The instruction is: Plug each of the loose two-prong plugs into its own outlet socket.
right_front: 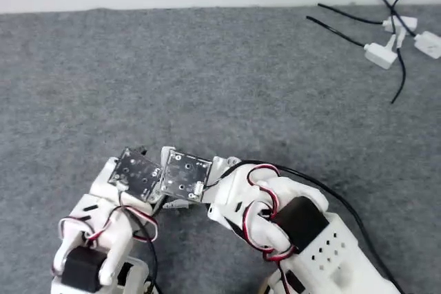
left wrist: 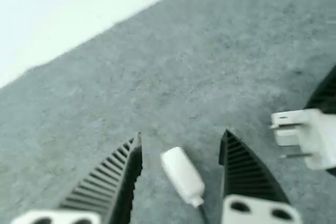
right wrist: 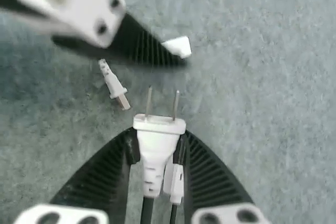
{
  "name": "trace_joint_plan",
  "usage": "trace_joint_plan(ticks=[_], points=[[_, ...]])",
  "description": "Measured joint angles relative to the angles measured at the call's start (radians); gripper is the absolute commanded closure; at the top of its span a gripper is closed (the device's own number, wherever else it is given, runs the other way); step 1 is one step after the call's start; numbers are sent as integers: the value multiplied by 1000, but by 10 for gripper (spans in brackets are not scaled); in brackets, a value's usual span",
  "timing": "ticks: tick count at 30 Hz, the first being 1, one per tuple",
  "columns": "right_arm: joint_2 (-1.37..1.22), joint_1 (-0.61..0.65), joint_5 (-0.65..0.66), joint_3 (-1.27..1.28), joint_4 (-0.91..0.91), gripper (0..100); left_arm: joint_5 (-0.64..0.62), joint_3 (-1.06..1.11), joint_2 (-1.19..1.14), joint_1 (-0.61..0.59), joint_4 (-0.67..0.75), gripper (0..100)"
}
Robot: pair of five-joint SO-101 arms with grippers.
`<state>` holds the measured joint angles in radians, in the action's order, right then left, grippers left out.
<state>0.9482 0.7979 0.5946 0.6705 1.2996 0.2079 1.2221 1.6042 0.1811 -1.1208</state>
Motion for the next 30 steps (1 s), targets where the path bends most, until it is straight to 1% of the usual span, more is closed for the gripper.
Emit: trace_joint_plan(ticks=[8,11,14,16,19,22,26,30], points=[[0,3,3,6,-23,988,11,-124,3,-6,-77,761],[0,3,3,6,-29,988,11,-160,3,69,-120,761],[0,2,-8,6,-37,988,11,-163,23,147,-133,761],[0,5,-11,6,-37,988,5,-149,60,169,-133,761],[0,11,-11,5,-37,988,-9,-74,129,170,-101,761],[-2,17,-11,5,-37,988,-17,-3,190,143,-75,761],[-2,12,-11,6,-17,988,-18,28,198,107,-61,761],[-2,46,-18,-11,23,988,-17,63,199,100,-61,761]])
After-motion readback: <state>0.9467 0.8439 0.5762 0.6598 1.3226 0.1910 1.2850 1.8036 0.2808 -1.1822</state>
